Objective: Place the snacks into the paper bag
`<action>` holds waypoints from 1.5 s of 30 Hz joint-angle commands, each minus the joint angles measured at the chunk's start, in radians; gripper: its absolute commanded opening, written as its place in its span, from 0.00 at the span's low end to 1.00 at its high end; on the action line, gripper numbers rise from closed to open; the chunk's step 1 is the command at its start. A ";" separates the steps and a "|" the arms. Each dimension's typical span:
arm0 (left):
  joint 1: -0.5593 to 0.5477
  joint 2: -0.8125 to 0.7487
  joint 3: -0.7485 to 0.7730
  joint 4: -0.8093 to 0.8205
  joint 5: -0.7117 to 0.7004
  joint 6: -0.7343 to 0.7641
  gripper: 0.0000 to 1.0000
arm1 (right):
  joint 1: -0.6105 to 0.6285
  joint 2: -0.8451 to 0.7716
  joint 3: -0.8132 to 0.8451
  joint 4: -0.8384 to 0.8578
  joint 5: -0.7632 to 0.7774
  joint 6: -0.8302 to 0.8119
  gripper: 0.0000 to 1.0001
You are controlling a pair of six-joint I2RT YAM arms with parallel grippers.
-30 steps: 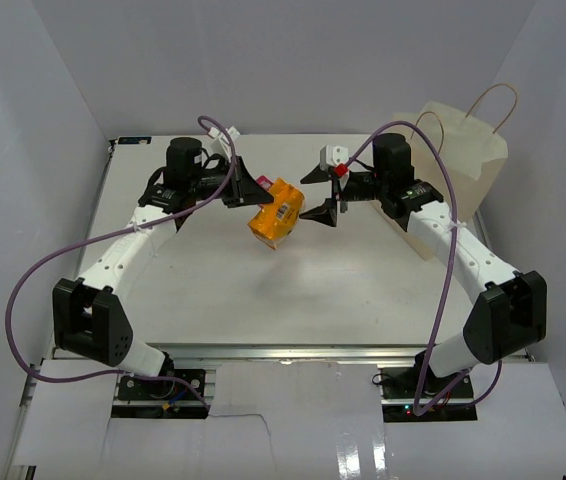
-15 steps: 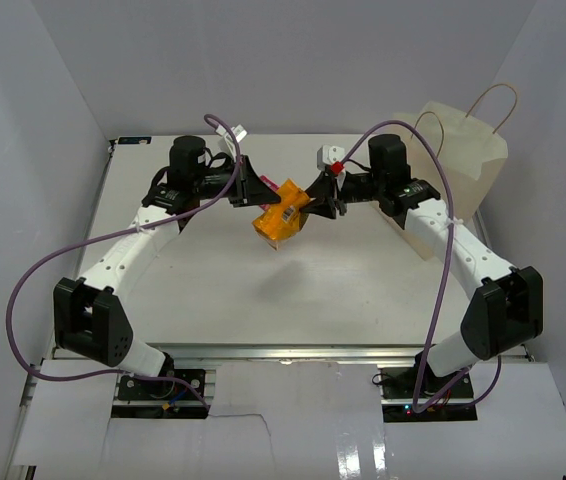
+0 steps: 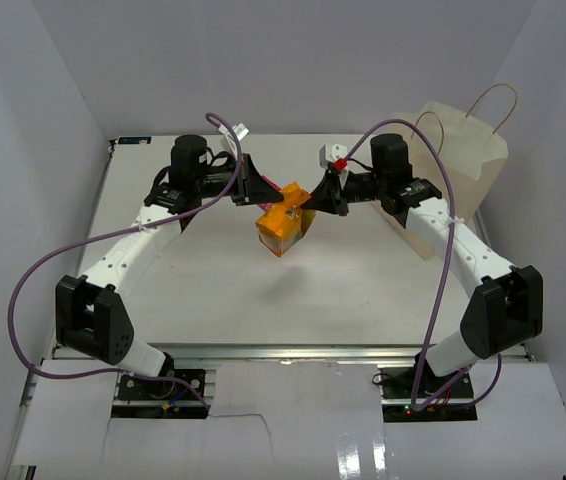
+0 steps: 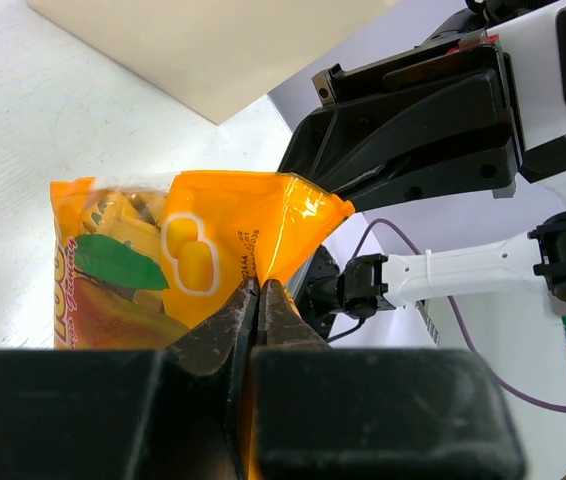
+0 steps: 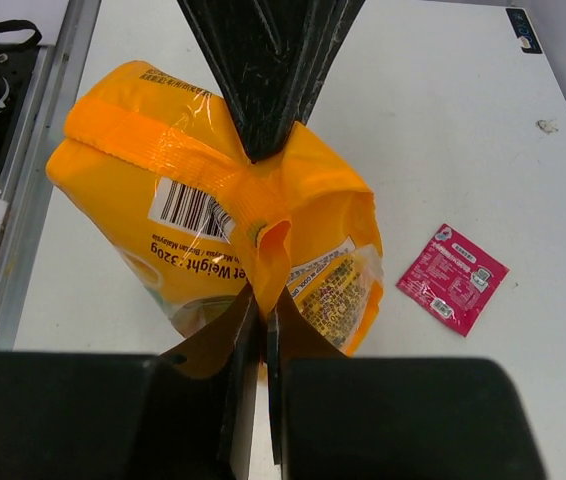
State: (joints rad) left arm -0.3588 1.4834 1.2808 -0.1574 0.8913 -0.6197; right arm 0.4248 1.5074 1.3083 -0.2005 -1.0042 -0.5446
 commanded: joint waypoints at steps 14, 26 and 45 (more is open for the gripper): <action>-0.005 -0.112 0.120 0.243 -0.306 0.003 0.75 | -0.129 -0.162 0.198 0.024 -0.022 0.064 0.08; 0.006 -0.219 -0.158 0.266 -0.393 0.025 0.78 | -0.373 -0.090 0.715 0.188 0.549 0.253 0.08; 0.006 -0.233 -0.265 0.245 -0.391 0.046 0.78 | -0.518 -0.191 0.290 0.306 1.061 0.218 0.08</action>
State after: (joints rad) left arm -0.3553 1.2877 1.0336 0.0891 0.5076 -0.5896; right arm -0.0742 1.4017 1.6138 -0.0395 0.0158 -0.3428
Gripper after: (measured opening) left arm 0.779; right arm 0.080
